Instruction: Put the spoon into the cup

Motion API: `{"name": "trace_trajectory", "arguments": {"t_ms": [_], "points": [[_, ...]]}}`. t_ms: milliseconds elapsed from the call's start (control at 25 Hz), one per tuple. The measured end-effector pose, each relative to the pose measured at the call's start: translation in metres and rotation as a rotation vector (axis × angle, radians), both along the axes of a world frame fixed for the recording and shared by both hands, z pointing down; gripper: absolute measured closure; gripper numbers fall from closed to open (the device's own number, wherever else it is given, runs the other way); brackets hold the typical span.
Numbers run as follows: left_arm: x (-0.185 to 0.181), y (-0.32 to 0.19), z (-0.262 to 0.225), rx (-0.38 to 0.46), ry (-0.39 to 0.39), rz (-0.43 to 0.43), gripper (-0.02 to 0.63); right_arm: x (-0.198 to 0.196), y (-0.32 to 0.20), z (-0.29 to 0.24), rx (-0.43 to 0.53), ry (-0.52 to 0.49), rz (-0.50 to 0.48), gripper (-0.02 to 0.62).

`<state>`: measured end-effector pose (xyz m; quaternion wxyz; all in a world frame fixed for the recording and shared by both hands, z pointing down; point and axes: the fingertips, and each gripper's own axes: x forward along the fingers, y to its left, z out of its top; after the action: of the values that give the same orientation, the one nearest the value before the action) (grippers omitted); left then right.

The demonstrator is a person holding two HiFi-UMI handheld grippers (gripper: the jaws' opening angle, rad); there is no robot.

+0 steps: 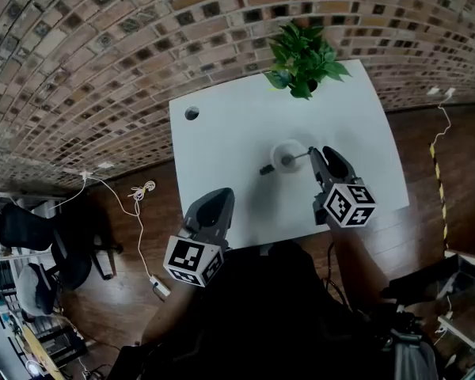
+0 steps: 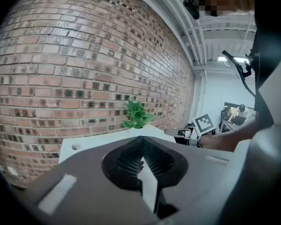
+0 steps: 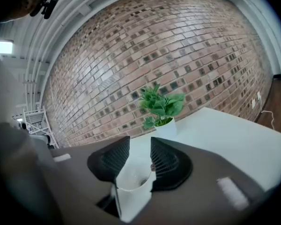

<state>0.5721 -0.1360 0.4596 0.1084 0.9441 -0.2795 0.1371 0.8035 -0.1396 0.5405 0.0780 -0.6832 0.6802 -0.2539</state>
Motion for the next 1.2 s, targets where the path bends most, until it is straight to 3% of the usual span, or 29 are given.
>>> {"name": "trace_trajectory", "arguments": {"t_ms": [480, 720, 960, 1200], "points": [[-0.037, 0.064, -0.005, 0.007, 0.060, 0.092, 0.612, -0.053, 0.074, -0.054, 0.101, 0.023, 0.037, 0.463], [-0.078, 0.078, -0.021, 0.042, 0.140, 0.079, 0.612, -0.096, 0.111, -0.087, 0.127, 0.089, 0.037, 0.492], [-0.103, 0.101, -0.010, 0.125, 0.082, 0.100, 0.612, -0.126, 0.154, -0.102, 0.116, 0.130, 0.020, 0.564], [-0.108, 0.146, -0.030, 0.120, 0.135, 0.051, 0.612, -0.132, 0.205, -0.110, 0.120, 0.147, -0.028, 0.588]]}}
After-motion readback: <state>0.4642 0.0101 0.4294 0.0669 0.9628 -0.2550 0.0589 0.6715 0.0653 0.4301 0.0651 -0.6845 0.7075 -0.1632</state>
